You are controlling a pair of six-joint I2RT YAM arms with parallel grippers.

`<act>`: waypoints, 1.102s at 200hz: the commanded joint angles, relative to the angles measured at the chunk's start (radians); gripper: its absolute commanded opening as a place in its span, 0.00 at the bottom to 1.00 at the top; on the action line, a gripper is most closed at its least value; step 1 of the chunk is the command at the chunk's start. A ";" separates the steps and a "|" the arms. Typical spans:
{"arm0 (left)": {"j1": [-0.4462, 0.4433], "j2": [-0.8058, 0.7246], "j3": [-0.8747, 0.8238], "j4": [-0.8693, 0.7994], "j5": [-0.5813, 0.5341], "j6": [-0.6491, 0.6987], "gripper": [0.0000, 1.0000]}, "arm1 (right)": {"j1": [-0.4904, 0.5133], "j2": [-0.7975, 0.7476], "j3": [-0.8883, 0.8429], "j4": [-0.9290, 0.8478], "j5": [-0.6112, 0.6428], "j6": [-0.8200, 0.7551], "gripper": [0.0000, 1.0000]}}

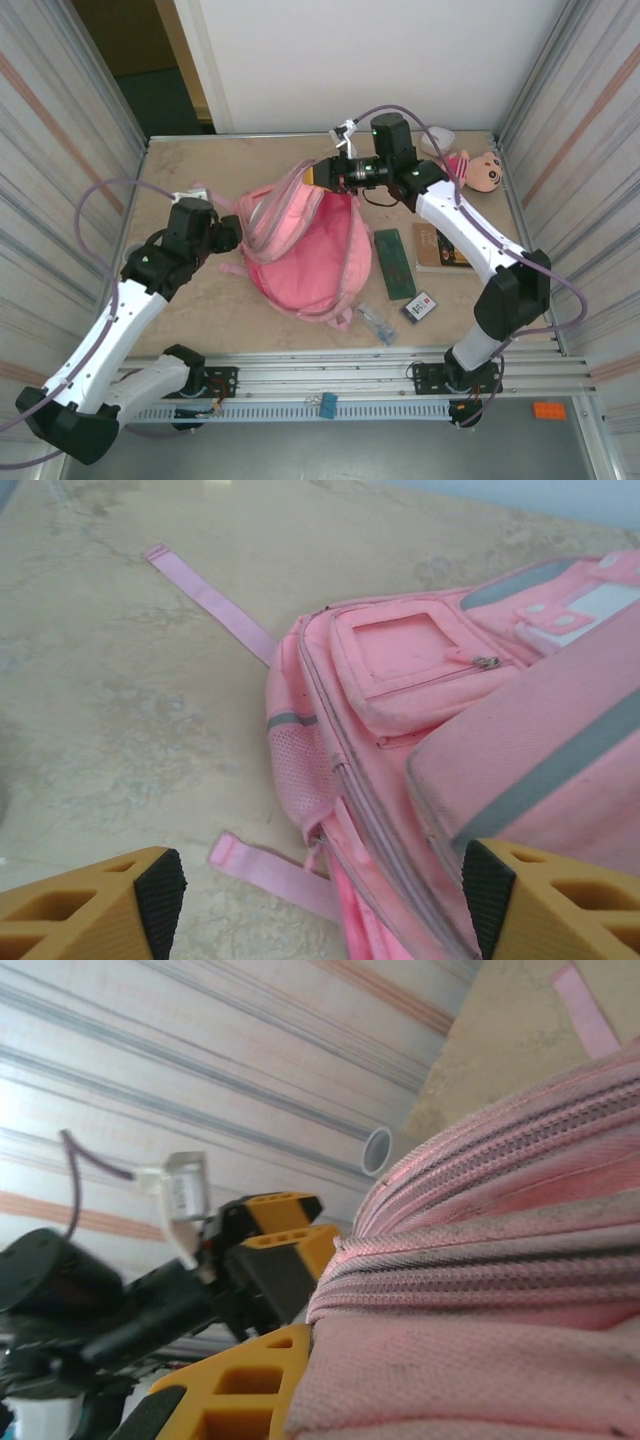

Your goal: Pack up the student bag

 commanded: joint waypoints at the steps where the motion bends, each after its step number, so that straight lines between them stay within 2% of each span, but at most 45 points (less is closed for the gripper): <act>1: 0.006 0.007 0.062 -0.090 -0.081 -0.045 0.76 | 0.025 0.029 -0.019 0.197 0.098 0.057 0.00; 25: 0.006 0.003 0.073 -0.088 -0.082 -0.041 0.76 | 0.052 0.076 -0.062 0.313 0.152 0.116 0.00; 58: 0.007 -0.001 0.049 -0.068 -0.062 -0.049 0.76 | 0.084 0.154 -0.069 0.330 0.208 0.152 0.00; 74: 0.006 -0.002 0.036 -0.065 -0.042 -0.065 0.76 | 0.098 0.154 -0.115 0.361 0.234 0.189 0.08; 94: 0.006 -0.005 0.013 -0.059 -0.014 -0.083 0.75 | 0.114 0.128 -0.185 0.353 0.273 0.221 0.25; 112: 0.007 -0.009 -0.020 -0.037 0.026 -0.091 0.75 | 0.129 0.093 -0.240 0.272 0.315 0.235 0.38; 142: 0.007 -0.014 -0.072 -0.024 0.071 -0.123 0.74 | 0.153 0.008 -0.329 0.080 0.433 0.233 0.50; 180: 0.007 -0.019 -0.123 0.004 0.128 -0.137 0.73 | 0.170 -0.074 -0.362 -0.171 0.510 0.181 0.69; 220: 0.006 -0.003 -0.131 0.057 0.227 -0.142 0.70 | 0.161 -0.182 -0.394 -0.333 0.556 0.137 0.75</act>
